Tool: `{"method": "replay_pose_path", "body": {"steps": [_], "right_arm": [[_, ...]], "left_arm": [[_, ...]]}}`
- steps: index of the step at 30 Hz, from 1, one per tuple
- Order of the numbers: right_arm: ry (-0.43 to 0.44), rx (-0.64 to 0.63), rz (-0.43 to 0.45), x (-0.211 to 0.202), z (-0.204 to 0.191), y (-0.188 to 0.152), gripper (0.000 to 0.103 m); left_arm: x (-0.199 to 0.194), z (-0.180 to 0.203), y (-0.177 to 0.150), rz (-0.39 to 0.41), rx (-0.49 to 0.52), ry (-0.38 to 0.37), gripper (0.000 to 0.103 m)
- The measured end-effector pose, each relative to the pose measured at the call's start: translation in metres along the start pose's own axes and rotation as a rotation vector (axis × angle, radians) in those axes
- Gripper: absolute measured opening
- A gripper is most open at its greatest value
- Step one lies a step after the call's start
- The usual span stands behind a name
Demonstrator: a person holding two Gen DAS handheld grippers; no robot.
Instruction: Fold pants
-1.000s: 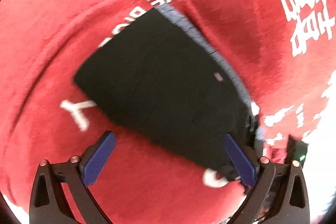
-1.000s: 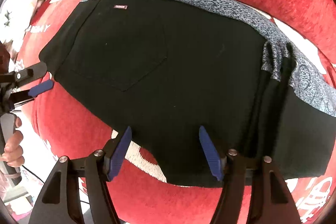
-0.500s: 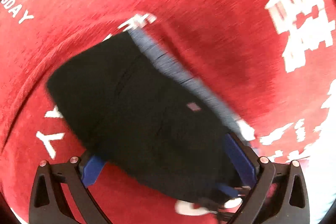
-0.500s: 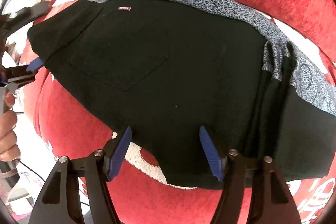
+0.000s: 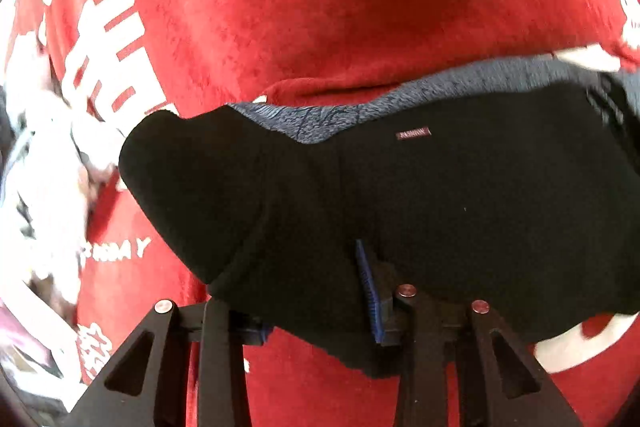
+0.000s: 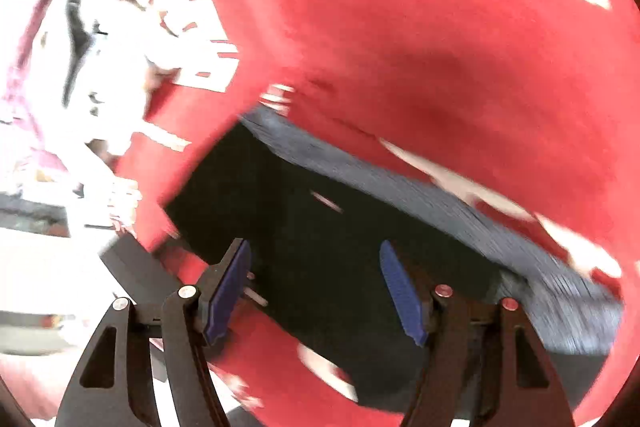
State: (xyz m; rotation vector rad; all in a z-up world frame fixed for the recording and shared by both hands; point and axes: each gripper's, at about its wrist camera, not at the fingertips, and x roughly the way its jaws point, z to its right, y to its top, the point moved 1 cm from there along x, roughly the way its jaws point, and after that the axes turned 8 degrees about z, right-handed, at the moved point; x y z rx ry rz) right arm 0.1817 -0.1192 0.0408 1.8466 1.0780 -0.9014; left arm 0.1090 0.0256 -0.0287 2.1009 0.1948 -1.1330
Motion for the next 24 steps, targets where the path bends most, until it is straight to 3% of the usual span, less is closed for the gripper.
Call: {"method": "replay_pose_path", "body": {"steps": [3,6,10,12,13,14,15,18,24], "right_arm": [[0.107,-0.001,-0.141,0.041,-0.029,0.034,0.072],[0.148,-0.068,-0.261,0.075,-0.065,0.031,0.072],[0.108,-0.151,-0.404,0.122,-0.096,0.023,0.072],[0.072,-0.136,-0.425,0.134,-0.093,0.022,0.071],[0.059,-0.110,-0.433,0.138,-0.087,0.021,0.065],[0.059,-0.075,-0.432,0.138,-0.078,0.020,0.026],[0.070,-0.036,-0.426,0.135,-0.070,0.019,0.020],[0.137,0.035,-0.347,0.107,-0.049,0.015,0.018],[0.322,0.121,-0.149,0.010,-0.002,-0.002,0.018]], "left_arm": [[-0.001,0.005,-0.004,0.019,0.049,0.028,0.037],[-0.003,0.015,-0.006,0.041,0.108,0.061,0.037],[-0.003,0.017,-0.006,0.049,0.112,0.071,0.037],[-0.002,0.017,-0.006,0.045,0.110,0.071,0.037],[-0.001,0.017,-0.006,0.035,0.112,0.070,0.037],[-0.003,0.018,-0.005,0.026,0.111,0.065,0.037],[-0.009,0.021,-0.002,0.043,0.117,0.062,0.037],[-0.032,0.029,0.011,0.090,0.136,0.062,0.037],[-0.093,0.057,0.051,0.233,0.167,0.039,0.037]]}}
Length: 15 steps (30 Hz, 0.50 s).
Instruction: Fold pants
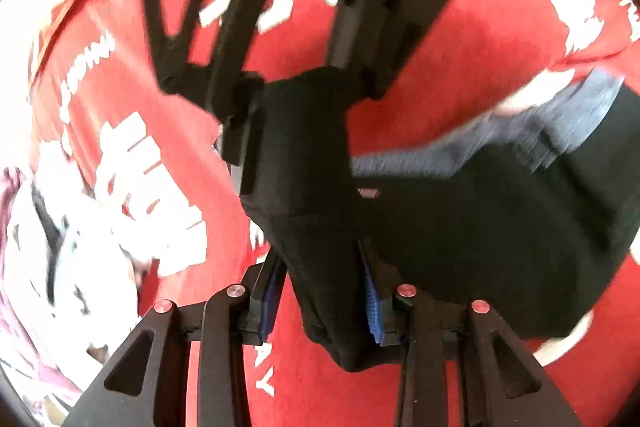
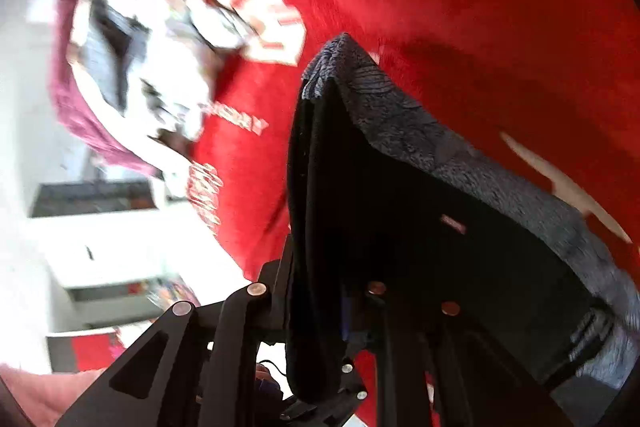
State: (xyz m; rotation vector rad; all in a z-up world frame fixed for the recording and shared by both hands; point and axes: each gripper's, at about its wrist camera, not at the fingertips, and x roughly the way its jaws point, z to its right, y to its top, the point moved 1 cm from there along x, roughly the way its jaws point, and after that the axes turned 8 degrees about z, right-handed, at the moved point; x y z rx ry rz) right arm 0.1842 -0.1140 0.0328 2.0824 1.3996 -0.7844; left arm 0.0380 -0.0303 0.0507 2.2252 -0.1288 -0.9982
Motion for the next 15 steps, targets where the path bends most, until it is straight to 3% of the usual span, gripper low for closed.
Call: {"method": "replay_pose_path", "body": {"steps": [4,8,15], "right_arm": [[0.079,0.044,0.147,-0.077,0.020,-0.027,0.018],[0.100,0.084,0.274,-0.150,0.050,-0.064,0.018],[0.063,0.249,0.409,-0.234,0.145,-0.147,0.019]], "left_arm": [[-0.030,0.026,0.046,0.084,0.001,-0.058,0.037],[-0.054,0.069,0.086,0.146,0.014,-0.148,0.037],[-0.071,0.177,0.121,0.150,0.102,-0.303,0.037]]}}
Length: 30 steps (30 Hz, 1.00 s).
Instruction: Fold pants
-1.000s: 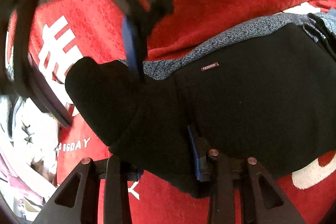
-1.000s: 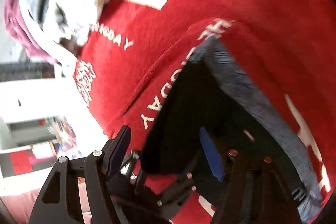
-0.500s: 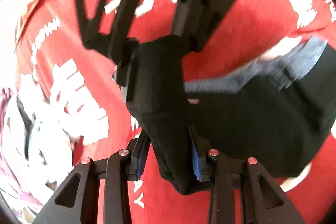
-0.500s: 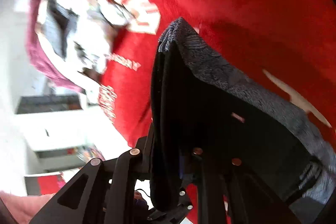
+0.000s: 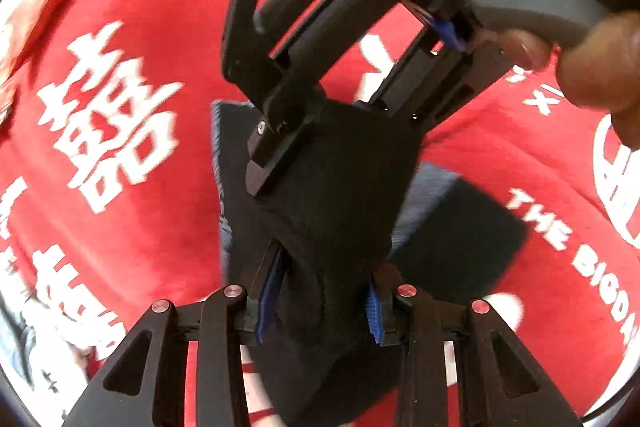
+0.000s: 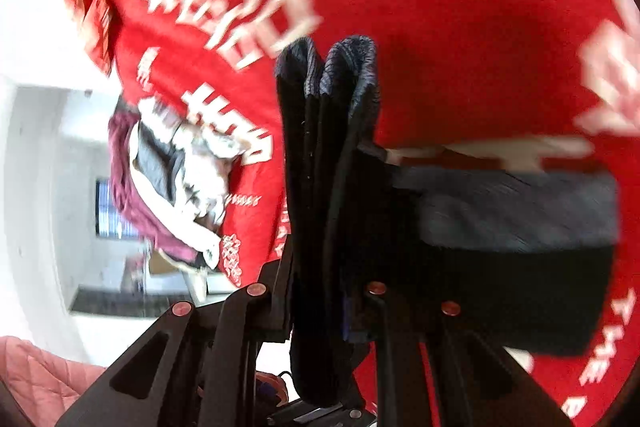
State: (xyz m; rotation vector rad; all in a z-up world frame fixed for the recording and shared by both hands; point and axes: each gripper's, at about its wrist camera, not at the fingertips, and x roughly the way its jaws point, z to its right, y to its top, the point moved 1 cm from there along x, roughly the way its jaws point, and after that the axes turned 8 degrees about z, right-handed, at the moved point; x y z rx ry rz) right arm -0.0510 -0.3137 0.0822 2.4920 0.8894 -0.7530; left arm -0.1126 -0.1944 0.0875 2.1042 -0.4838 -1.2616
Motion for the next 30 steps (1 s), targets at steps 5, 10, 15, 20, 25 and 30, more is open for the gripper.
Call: {"method": "replay_pose_path", "body": {"steps": [5,10,15,20,25,30], "right_arm": [[-0.083,0.090,0.042,-0.043,0.094,-0.021,0.019],[-0.185,0.135,0.028,-0.037,0.168,-0.038,0.018],[-0.162,0.181,0.057,-0.032,0.194,-0.046,0.021],[-0.267,0.128,0.051,-0.044,0.181,-0.050,0.031],[-0.425,0.100,0.039,-0.044,0.164,-0.062,0.058],[-0.521,0.114,0.051,-0.041,0.164,-0.092,0.062]], "left_arm": [[0.037,0.078,-0.003,-0.066,0.092,-0.063,0.037],[0.068,0.114,-0.018,-0.149,0.149,-0.075,0.037],[0.059,0.100,-0.018,-0.161,0.149,-0.103,0.059],[0.028,0.052,-0.018,-0.183,0.034,-0.180,0.079],[0.019,0.002,-0.033,-0.283,-0.135,-0.185,0.103],[0.022,-0.044,-0.058,-0.404,-0.353,-0.156,0.103]]}}
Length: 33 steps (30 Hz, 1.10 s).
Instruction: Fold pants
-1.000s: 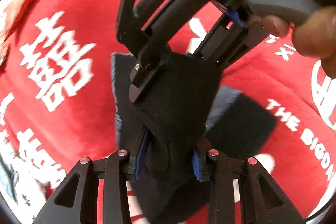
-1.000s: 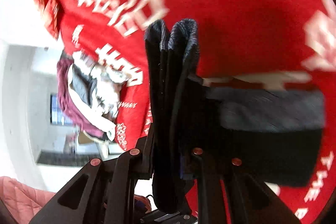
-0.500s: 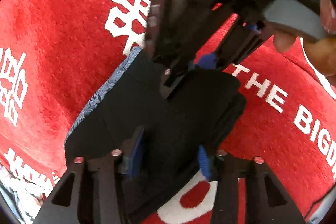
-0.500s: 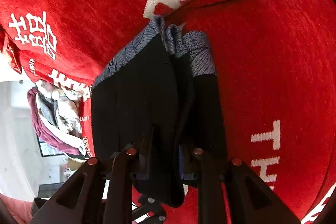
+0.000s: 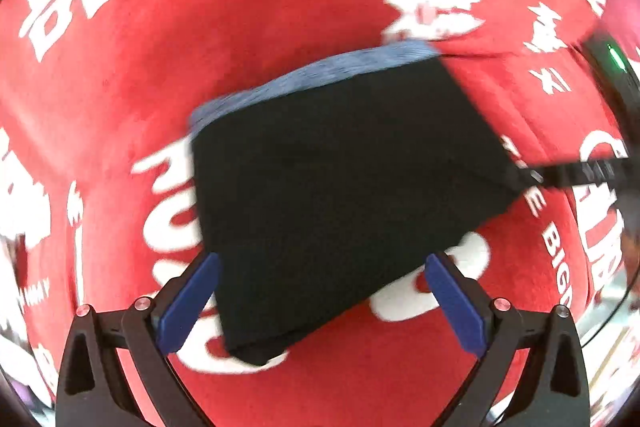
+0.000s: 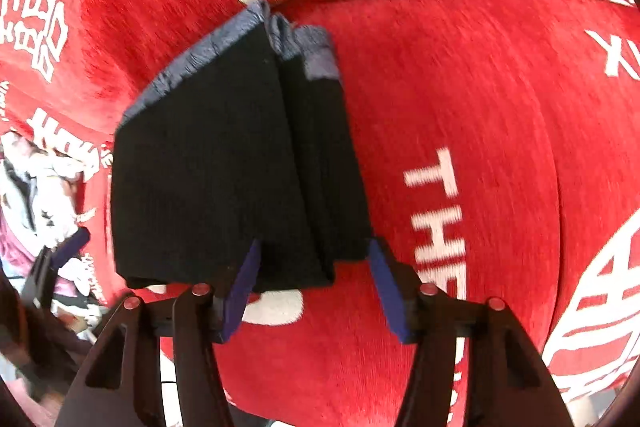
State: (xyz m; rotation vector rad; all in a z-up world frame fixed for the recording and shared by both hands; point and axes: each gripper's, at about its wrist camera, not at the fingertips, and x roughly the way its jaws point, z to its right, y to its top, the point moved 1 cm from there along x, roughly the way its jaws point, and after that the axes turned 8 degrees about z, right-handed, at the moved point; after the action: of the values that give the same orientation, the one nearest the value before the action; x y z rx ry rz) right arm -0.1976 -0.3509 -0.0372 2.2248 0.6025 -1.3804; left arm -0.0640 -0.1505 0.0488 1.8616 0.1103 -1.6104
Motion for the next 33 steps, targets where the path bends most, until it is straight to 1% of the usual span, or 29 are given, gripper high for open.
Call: {"method": "replay_pose_path", "body": {"steps": [1,2,5,8,10,13,15,16,20,23,25,28,33], "right_arm": [[-0.015,0.000,0.006,-0.001,0.008,0.002,0.066],[-0.034,0.004,0.012,-0.001,0.009,0.001,0.067],[-0.038,0.049,0.019,-0.006,0.010,-0.001,0.068],[-0.052,0.034,0.035,-0.019,0.008,-0.001,0.069],[-0.037,0.025,0.042,-0.025,-0.002,-0.004,0.069],[0.001,0.021,0.047,-0.036,-0.005,-0.003,0.071],[0.010,0.009,0.046,-0.037,-0.010,-0.002,0.078],[0.012,0.001,0.046,-0.037,-0.010,-0.002,0.078],[0.017,-0.023,0.033,-0.024,-0.023,0.001,0.078],[0.030,-0.034,0.031,-0.019,-0.027,0.004,0.081],[0.027,-0.051,0.036,-0.018,-0.028,0.007,0.084],[0.018,-0.062,0.039,-0.014,-0.024,0.011,0.084],[0.036,-0.018,0.005,-0.007,-0.011,0.022,0.084]], "left_arm": [[0.001,-0.009,-0.001,-0.012,-0.031,0.006,0.102],[0.001,-0.021,-0.002,-0.029,-0.075,0.009,0.103],[0.008,-0.044,-0.006,-0.070,-0.165,-0.001,0.102],[0.019,-0.062,-0.011,-0.126,-0.238,-0.006,0.102],[0.025,-0.070,-0.014,-0.157,-0.275,-0.014,0.102],[0.030,-0.074,-0.015,-0.170,-0.293,-0.019,0.103],[0.031,-0.076,-0.015,-0.176,-0.299,-0.024,0.103],[0.032,-0.076,-0.014,-0.177,-0.302,-0.028,0.102],[0.037,-0.078,-0.014,-0.186,-0.308,-0.031,0.103],[0.041,-0.080,-0.011,-0.195,-0.309,-0.030,0.103],[0.046,-0.082,-0.010,-0.198,-0.311,-0.030,0.103],[0.051,-0.084,-0.007,-0.202,-0.312,-0.030,0.102],[0.060,-0.087,-0.001,-0.205,-0.324,-0.036,0.103]]}}
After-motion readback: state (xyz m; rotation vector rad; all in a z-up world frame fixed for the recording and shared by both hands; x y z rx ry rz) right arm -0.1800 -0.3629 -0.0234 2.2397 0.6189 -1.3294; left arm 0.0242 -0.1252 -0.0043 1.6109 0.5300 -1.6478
